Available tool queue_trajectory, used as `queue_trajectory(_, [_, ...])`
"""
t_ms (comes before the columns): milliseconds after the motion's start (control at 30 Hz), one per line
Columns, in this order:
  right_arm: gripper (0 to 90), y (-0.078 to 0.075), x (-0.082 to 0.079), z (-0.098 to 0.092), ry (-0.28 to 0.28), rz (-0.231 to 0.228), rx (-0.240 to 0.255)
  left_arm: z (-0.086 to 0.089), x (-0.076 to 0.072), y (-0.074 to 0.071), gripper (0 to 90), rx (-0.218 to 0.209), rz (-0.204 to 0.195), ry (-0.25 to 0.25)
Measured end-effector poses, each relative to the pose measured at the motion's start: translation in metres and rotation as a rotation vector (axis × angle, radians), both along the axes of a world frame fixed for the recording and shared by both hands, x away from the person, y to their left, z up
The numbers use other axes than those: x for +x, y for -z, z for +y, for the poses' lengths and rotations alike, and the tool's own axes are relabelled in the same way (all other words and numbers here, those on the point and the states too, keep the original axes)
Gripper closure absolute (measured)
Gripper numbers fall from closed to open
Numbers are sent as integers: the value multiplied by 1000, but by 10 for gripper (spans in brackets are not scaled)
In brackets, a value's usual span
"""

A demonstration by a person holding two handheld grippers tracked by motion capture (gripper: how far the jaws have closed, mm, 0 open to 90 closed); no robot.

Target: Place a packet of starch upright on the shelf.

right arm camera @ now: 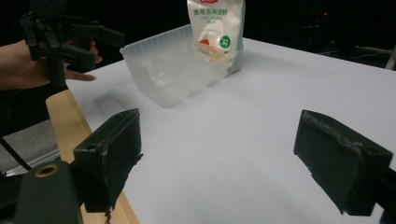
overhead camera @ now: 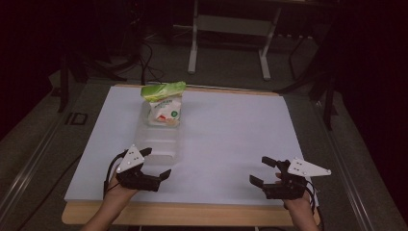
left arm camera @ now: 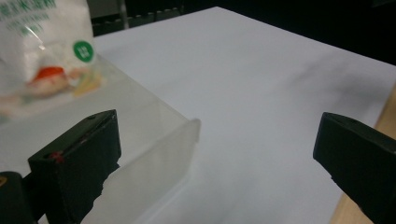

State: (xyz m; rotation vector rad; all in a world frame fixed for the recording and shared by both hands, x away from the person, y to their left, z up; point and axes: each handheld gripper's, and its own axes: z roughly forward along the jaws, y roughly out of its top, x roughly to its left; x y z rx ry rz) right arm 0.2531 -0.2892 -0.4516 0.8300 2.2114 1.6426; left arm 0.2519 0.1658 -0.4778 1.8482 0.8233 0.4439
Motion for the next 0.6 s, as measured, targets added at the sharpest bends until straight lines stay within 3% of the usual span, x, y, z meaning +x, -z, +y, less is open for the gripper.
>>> queue_trajectory(233, [148,4,0,0,5,0,-21,0,-6,13,12,18,-21,28])
queue_trajectory(600, [148,17,1,6,-8,15,-73,-6,-11,21,12,34,-42,58])
